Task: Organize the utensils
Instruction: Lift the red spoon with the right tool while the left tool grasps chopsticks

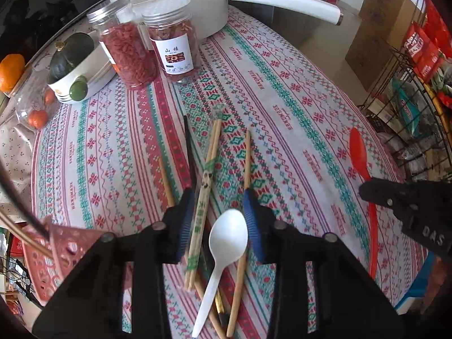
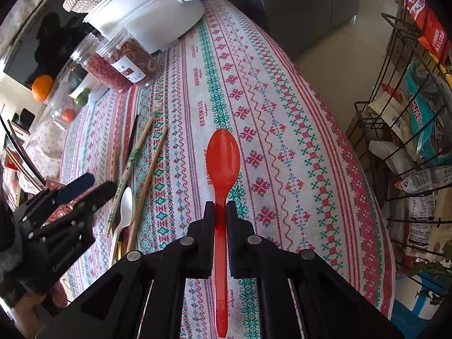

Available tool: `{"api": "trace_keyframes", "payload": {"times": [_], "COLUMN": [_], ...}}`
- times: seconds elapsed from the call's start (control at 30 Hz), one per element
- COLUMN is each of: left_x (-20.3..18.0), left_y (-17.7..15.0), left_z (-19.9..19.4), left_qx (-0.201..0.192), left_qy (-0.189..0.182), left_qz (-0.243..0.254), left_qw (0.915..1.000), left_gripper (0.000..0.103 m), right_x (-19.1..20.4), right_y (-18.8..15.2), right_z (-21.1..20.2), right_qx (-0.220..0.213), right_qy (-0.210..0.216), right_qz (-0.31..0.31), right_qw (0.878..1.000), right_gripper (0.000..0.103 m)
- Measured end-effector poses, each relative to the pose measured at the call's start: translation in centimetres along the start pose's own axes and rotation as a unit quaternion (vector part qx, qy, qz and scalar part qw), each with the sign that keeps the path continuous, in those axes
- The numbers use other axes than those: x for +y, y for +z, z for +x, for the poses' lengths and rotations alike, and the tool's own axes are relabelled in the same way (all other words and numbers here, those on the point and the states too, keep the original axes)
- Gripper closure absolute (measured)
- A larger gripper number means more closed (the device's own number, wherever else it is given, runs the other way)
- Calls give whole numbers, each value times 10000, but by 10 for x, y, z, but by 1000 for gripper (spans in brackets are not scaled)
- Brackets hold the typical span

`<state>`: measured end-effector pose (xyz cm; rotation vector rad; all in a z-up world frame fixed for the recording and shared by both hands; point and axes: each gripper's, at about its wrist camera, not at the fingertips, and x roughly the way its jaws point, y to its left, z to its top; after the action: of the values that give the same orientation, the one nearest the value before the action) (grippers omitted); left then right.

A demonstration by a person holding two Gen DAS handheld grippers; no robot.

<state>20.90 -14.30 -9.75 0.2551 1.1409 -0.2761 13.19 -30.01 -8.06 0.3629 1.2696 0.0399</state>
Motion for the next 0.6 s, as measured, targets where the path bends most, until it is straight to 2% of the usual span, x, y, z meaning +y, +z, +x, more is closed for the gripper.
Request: {"api": "trace_keyframes", "payload": {"times": [0.07, 0.3, 0.47, 0.6], "left_x": [1, 3, 4, -1], "left_y": [9, 25, 32, 32], "left_z": [15, 52, 58, 58], "left_qx": [77, 336, 490, 504], "left_qy": [55, 271, 349, 411], "left_qz": [-28, 7, -57, 60], "left_qw": [10000, 9991, 9982, 9979], "left_gripper": [85, 86, 86, 93], "right_x": [-3, -10, -11, -9], "right_y": [2, 8, 11, 11], "right_z": [1, 3, 4, 6], "right_qx": [4, 17, 14, 29], "right_qy": [34, 76, 65, 19], "right_qz": [1, -22, -13, -25], "right_qw": [10000, 10000, 10000, 10000], "right_gripper": [96, 96, 96, 96]}}
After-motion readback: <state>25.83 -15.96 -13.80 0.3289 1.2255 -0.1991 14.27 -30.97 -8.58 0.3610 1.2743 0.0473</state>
